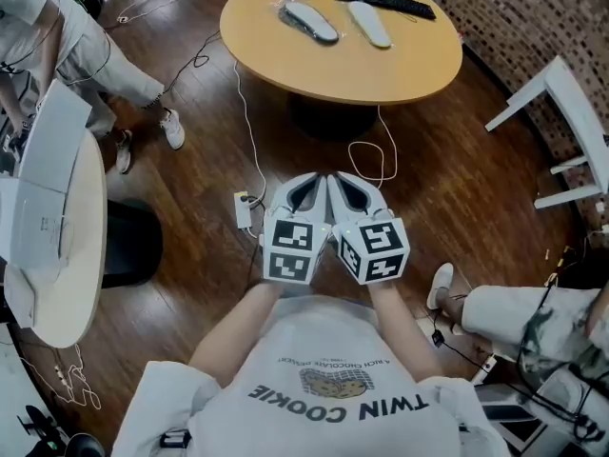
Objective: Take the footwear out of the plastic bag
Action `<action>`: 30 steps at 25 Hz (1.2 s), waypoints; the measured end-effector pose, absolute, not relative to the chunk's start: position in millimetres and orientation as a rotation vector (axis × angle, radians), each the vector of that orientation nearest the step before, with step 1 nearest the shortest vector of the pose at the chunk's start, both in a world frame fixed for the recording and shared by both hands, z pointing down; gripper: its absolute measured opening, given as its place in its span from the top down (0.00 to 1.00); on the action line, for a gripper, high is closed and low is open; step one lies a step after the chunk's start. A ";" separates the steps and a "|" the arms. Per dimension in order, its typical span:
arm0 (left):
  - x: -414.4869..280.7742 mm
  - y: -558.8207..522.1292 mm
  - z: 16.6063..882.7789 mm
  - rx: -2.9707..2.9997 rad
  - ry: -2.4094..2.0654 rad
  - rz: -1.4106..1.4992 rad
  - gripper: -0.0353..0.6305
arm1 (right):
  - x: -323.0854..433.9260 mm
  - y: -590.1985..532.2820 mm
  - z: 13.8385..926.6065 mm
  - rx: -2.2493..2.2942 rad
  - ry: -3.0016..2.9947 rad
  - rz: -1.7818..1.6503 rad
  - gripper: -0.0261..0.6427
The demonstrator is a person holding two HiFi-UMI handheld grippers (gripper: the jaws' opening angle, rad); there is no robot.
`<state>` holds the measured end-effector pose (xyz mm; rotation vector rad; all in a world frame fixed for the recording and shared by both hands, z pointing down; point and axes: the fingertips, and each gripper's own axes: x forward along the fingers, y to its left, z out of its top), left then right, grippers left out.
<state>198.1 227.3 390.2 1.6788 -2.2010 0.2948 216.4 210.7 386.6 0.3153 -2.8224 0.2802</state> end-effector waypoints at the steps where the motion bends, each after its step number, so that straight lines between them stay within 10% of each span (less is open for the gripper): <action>1: 188.8 226.2 389.5 1.683 -2.198 0.291 0.94 | 207.0 209.6 385.7 0.320 -2.821 0.276 0.96; 30: 24.5 95.9 401.7 1.659 -2.199 0.327 0.94 | 43.5 79.8 396.6 0.304 -2.835 0.294 0.96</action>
